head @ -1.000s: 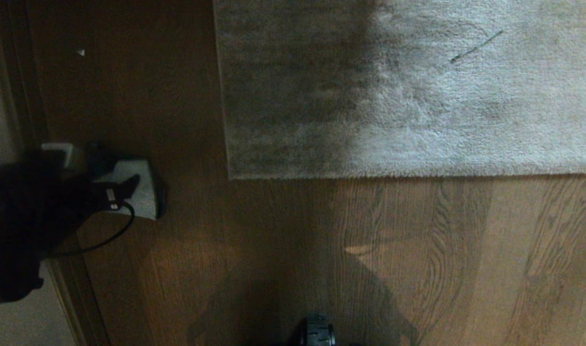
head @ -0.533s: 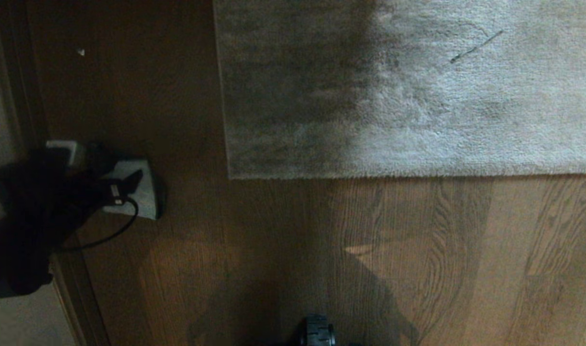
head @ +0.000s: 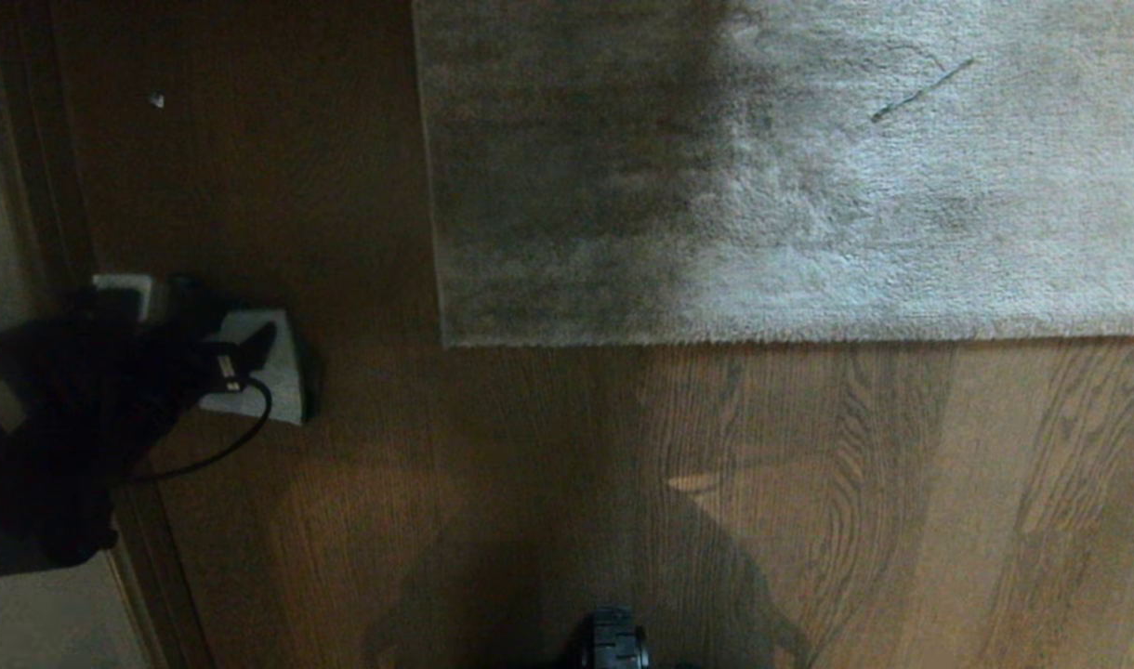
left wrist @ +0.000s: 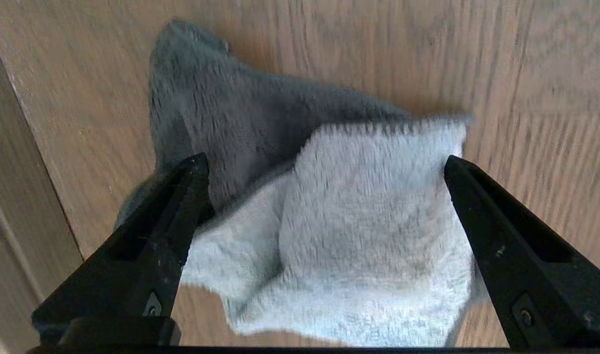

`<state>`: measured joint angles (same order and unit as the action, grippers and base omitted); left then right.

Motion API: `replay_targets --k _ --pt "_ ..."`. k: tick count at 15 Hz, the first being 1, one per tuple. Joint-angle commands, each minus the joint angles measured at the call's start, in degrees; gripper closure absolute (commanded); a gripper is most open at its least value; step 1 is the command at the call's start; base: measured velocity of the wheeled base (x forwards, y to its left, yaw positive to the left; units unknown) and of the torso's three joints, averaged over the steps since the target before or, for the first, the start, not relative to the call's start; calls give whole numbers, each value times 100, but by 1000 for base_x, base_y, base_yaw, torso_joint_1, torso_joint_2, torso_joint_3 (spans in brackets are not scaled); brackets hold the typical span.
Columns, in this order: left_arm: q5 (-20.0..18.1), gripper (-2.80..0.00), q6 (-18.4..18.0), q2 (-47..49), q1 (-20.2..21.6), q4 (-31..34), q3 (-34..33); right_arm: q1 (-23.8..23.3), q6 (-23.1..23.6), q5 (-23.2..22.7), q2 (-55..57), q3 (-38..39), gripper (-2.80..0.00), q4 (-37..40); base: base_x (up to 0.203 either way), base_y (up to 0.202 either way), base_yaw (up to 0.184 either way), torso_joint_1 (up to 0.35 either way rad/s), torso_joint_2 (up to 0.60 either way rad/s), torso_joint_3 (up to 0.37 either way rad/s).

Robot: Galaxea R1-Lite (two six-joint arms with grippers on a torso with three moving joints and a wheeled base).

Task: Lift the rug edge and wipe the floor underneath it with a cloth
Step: Pick up the rag

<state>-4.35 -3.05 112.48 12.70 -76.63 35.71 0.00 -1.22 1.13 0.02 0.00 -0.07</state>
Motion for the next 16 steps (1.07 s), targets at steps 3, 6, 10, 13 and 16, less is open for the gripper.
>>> replay_targets --k 3,6,10,13,16 --pt "-22 -280 24 131 5 -108 146 0 -1 1 1 0 0 -1 0 0 0 0 0 0" --pt "-39 -280 24 321 5 -443 152 0 -1 1 4 0 0 -1 0 0 0 0 0 0" --pt "-48 -280 27 471 -4 -669 155 0 -1 1 -2 0 0 -1 0 0 0 0 0 0" --pt "-48 -280 92 579 -12 -741 155 0 -1 1 -2 0 0 -1 0 0 0 0 0 0" --pt "-39 -280 94 705 -13 -871 146 0 -1 1 -2 0 0 -1 0 0 0 0 0 0"
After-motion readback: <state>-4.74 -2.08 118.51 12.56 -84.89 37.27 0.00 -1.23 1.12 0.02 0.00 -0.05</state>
